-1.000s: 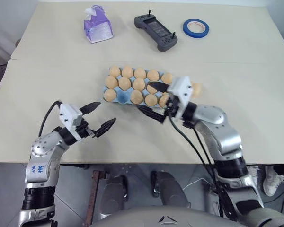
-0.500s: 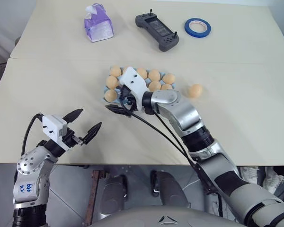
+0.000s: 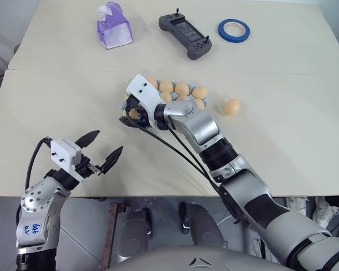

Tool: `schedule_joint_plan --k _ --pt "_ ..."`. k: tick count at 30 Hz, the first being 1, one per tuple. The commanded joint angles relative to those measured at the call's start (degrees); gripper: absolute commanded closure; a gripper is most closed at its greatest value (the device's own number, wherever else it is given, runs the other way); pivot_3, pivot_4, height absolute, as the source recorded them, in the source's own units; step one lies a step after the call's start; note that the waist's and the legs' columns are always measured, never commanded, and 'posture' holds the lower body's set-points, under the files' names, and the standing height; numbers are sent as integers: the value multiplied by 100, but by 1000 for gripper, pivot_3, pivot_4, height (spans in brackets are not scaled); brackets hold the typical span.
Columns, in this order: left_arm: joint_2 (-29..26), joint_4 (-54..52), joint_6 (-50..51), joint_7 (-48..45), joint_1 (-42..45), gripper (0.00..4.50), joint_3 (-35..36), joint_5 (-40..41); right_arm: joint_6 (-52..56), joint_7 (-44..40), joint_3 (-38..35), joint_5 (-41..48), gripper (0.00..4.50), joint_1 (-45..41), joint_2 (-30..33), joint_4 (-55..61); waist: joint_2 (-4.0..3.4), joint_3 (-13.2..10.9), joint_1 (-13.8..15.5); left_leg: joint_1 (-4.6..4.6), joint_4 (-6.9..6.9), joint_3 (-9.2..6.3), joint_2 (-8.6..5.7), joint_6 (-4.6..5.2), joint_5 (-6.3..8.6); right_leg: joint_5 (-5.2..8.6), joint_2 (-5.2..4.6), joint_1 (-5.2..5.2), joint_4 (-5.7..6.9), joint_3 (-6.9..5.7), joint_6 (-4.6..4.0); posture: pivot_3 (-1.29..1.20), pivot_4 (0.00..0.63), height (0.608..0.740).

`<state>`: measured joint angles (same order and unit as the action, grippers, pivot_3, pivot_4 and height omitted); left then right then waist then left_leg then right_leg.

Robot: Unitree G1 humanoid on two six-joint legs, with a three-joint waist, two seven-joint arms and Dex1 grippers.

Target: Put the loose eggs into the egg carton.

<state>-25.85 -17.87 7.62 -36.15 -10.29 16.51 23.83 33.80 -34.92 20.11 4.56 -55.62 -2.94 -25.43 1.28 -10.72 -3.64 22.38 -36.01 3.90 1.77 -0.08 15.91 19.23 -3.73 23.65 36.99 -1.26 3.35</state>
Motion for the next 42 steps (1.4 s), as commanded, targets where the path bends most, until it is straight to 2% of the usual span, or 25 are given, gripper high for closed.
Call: schedule_joint_plan --k 1,2,4,12,13,18,29,37,42 --pt "14 -287 -26 45 -82 0 79 124 -176 -259 172 -133 2649 -84 74 174 0 0 -4 0 1 0 0 0 0 0 0 0 0 0 0 0 150 740" --pt "13 -292 -26 51 -86 0 81 129 -199 -300 199 -171 3016 -82 99 190 0 0 -4 0 1 0 0 0 0 0 0 0 0 0 0 0 150 740" --pt "11 -294 -32 54 -95 0 83 134 -247 -409 263 -240 3447 -86 165 226 0 0 -2 0 2 0 -1 0 0 0 0 0 -1 0 0 0 150 740" --pt "-27 -256 -21 51 10 0 76 159 -538 -551 215 -413 3447 -312 150 -42 0 0 -1 1 0 0 -1 0 1 0 0 0 0 -1 0 0 150 740" --pt "-32 -255 -18 49 24 0 75 159 -597 -590 181 -394 3557 -332 136 -60 0 0 -1 1 0 0 -1 1 0 0 0 0 0 -1 0 0 150 740" --pt "-49 -237 -11 18 30 0 89 174 -548 -966 -264 137 3754 -352 96 348 0 0 2 1 1 0 -1 0 0 0 0 0 0 -2 0 0 150 740" --pt "-106 -148 77 -72 190 0 31 181 -205 -1164 -529 274 3754 32 928 980 1 0 25 1 -3 -1 -1 1 1 0 0 -1 -1 -3 1 0 150 740" --pt "-164 -34 124 -175 400 0 16 170 -462 -1383 -157 99 3754 451 1286 1236 0 0 12 -2 -2 6 2 1 0 0 4 0 5 -1 1 0 150 740" --pt "-179 -8 143 -198 445 0 9 179 -322 -1157 -201 83 2134 501 1111 1153 1 1 23 -1 -8 7 0 2 -1 -1 2 -2 5 2 2 0 150 740"
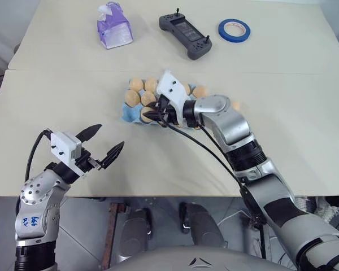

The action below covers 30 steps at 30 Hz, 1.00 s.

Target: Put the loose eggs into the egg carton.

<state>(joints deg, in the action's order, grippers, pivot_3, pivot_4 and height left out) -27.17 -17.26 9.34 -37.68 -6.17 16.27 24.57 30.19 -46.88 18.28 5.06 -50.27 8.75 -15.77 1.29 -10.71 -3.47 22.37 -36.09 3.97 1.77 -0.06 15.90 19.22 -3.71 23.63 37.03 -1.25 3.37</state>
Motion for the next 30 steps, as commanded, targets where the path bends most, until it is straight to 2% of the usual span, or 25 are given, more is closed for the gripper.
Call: schedule_joint_plan --k 1,6,8,10,13,19,24,30 --pt "-48 -68 -25 -51 34 0 32 104 80 18 -29 59 1829 -20 -54 263 0 0 10 0 0 -1 0 0 0 0 0 0 0 -1 0 0 150 740" --pt "-57 -72 -2 -97 48 0 3 105 171 -89 -261 279 51 176 141 872 0 0 21 1 2 -3 0 0 0 0 0 0 -1 -1 0 0 150 740" --pt "-56 -77 3 -129 87 0 -42 95 50 -155 -526 450 17 498 406 1339 0 0 29 1 4 -4 0 0 1 0 0 1 -2 -2 0 0 150 740" --pt "-50 -39 19 -200 225 0 -203 71 -170 -296 -1062 746 17 1278 899 1989 3 2 118 4 4 -13 -1 1 2 0 -1 -4 -5 -9 1 0 150 740" --pt "-89 38 52 -379 361 0 -414 58 -571 -227 -1624 927 17 2236 1319 2437 5 3 223 4 2 -20 -7 10 13 -3 -4 -18 -24 -14 5 0 150 740" --pt "-117 454 -14 -825 951 0 -1072 -132 -1913 622 -3221 1196 17 3898 1241 2330 5 3 167 -4 2 12 -3 12 7 -5 6 -25 -41 3 10 0 150 740" --pt "12 850 -43 -1023 1499 0 -1523 -244 -2637 1051 -3731 1102 17 4553 1205 1781 5 3 172 -32 -6 22 -1 6 -12 -5 15 -31 -1 20 8 0 150 740" --pt "116 1246 -154 -1410 2043 0 -1825 -238 -3178 1083 -3641 1057 17 4720 1287 1320 5 3 156 -48 -13 48 -2 12 -26 -21 17 -33 15 48 7 0 150 740"
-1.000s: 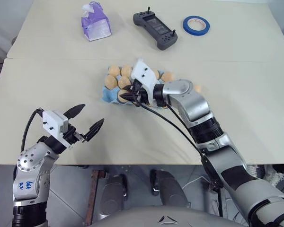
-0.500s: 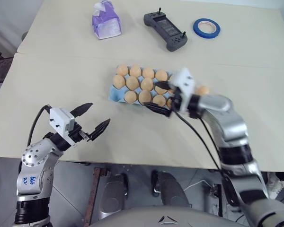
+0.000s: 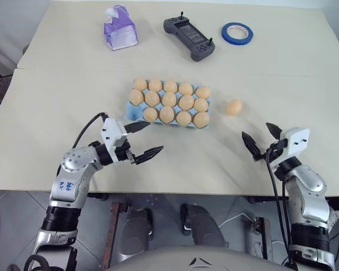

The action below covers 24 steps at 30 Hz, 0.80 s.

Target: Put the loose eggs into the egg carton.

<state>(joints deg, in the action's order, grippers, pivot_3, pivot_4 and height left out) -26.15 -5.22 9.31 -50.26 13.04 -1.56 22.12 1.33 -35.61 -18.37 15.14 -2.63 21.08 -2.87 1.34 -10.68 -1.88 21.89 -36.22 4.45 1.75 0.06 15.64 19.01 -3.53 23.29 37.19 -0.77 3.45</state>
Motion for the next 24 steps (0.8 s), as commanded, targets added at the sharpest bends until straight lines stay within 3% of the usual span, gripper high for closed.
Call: schedule_joint_plan --k 1,6,22,24 --pt "24 67 -170 -175 159 0 -43 7 -343 -99 64 66 17 -66 75 -7 0 0 -5 -4 1 4 0 0 0 0 0 0 2 5 0 0 150 740" --pt "114 41 -407 -61 171 0 186 76 -310 -558 438 194 17 -537 140 -329 0 0 -6 -12 1 11 1 -1 0 0 2 0 11 13 0 0 150 740" --pt "36 -707 -275 367 -686 0 419 61 -972 2 951 -540 17 -3292 -31 -3777 2 -1 -5 -39 4 43 2 1 2 0 0 -7 18 40 1 0 150 740" --pt "41 -810 -271 453 -781 0 450 55 -1100 -10 957 -542 617 -3409 -63 -3961 2 -1 -3 -38 5 44 3 2 3 0 0 -6 17 40 1 0 150 740"
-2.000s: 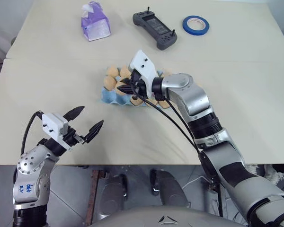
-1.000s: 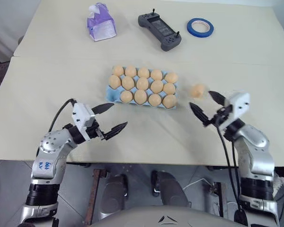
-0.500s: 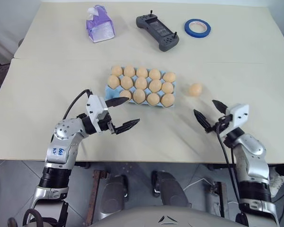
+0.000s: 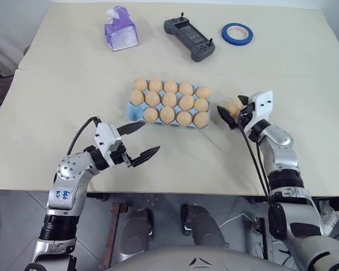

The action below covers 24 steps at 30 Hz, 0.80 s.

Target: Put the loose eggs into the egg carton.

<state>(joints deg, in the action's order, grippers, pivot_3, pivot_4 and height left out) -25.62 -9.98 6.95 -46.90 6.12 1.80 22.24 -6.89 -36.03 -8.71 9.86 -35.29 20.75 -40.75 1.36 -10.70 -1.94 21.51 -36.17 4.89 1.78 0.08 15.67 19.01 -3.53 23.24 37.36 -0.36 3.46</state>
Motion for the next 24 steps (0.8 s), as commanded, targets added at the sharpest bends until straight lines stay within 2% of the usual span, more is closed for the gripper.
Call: schedule_joint_plan --k 1,4,6,11,15,19,24 --pt "-11 -387 -31 180 -148 0 155 41 -328 -80 -21 75 975 -154 -80 -100 0 0 0 0 1 0 0 0 0 0 0 0 -1 -1 0 0 150 740" --pt "-24 -496 -10 343 -307 0 290 64 -269 -379 21 266 1934 -82 -160 358 0 0 -21 0 2 2 1 0 2 0 0 0 -2 2 0 0 150 740" --pt "-37 -566 10 457 -439 0 413 105 -154 -544 150 295 1934 -17 -185 761 0 0 -52 0 2 4 3 1 2 0 1 2 -1 3 1 0 150 740" --pt "-19 -706 38 775 -975 0 921 197 914 -804 757 560 1934 -62 -463 2390 -1 -1 -150 -2 4 5 8 -2 3 0 2 7 7 6 1 0 150 740" --pt "47 -665 -64 1014 -1578 0 1404 207 2006 -817 1705 647 1934 -557 -1299 3225 -1 -1 -266 -3 10 10 13 -6 4 1 2 17 12 10 -1 0 150 740" --pt "111 -689 -85 1144 -1751 0 1519 209 2432 -615 2180 338 1934 -884 -1721 3061 3 2 -212 1 11 0 15 -10 5 4 -3 22 12 -4 -9 0 150 740" --pt "193 -923 -85 1271 -1962 0 1549 229 2041 -285 2620 -218 1934 -1460 -2362 1974 7 4 -155 17 12 -2 -10 -3 16 4 -52 23 -11 -41 -9 0 150 740"
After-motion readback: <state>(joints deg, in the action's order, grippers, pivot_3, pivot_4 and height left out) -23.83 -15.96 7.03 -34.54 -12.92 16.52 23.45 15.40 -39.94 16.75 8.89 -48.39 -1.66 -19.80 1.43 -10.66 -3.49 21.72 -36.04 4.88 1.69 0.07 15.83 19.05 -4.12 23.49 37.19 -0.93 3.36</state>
